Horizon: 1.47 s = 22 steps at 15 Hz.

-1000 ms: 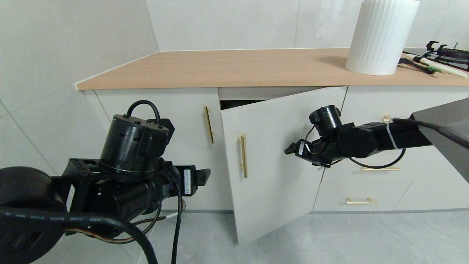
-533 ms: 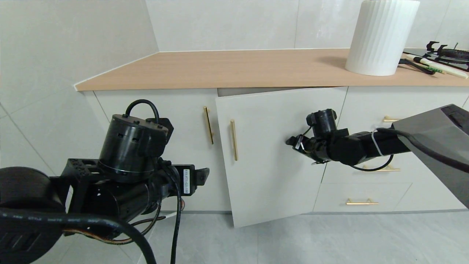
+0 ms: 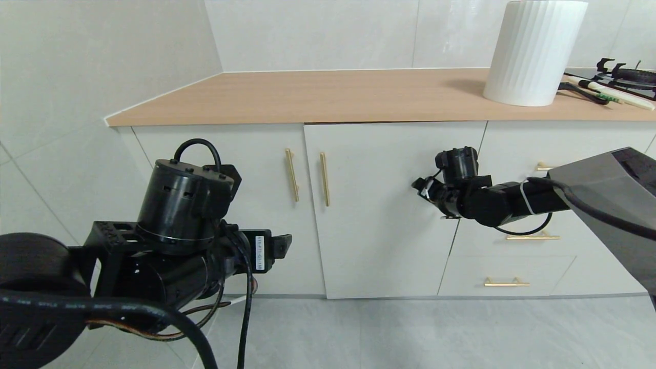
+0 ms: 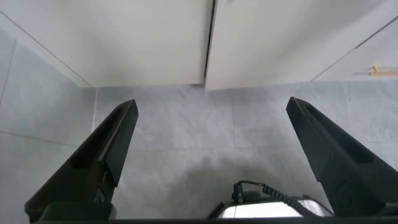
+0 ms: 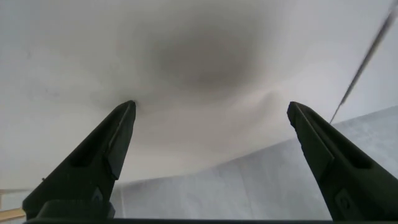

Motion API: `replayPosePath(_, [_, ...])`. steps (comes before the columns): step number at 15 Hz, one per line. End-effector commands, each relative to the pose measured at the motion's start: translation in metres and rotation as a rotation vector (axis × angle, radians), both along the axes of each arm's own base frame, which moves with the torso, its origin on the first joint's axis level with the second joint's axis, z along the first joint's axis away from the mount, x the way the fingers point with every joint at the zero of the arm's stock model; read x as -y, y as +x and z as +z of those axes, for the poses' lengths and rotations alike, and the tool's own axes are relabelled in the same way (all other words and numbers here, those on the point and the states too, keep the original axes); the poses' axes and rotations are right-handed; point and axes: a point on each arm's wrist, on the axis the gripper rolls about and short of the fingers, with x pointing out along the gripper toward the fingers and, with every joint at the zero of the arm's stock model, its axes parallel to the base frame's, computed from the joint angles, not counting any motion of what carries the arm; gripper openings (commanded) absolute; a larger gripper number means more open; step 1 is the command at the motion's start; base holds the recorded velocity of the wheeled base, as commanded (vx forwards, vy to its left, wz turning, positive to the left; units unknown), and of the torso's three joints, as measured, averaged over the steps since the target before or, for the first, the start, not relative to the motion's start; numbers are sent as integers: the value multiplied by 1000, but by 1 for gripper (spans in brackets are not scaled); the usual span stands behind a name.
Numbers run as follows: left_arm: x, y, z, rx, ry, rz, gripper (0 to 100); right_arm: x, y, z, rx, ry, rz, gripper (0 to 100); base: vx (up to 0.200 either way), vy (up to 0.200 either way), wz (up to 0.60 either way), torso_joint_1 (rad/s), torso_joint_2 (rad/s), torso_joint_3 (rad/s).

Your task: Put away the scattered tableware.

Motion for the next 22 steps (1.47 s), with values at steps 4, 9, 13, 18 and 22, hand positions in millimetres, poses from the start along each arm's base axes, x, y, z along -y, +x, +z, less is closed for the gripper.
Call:
replayPosePath(4, [1,1,-1,-3,1,1,100,5,7,2,22,4,-39,100,0,0,0,0,0,0])
replayPosePath(9, [0,0,-1,-1,1,0,100,9,15,2,44,7,-92,100,0,0,0,0,0,0])
replayPosePath(13, [-4,-5,9,26,-21,-1,100,16,-56,73,94,45,-12,100,0,0,0,0,0,0])
replayPosePath(18, [-56,-53,35,143,-78,54,100,83,-229,163,305,-124,52,100,0,0,0,0,0,0])
replayPosePath(22, [-126,-144,19,324,88,64,100,142,-351,175,515,-360,-25,100,0,0,0,0,0,0])
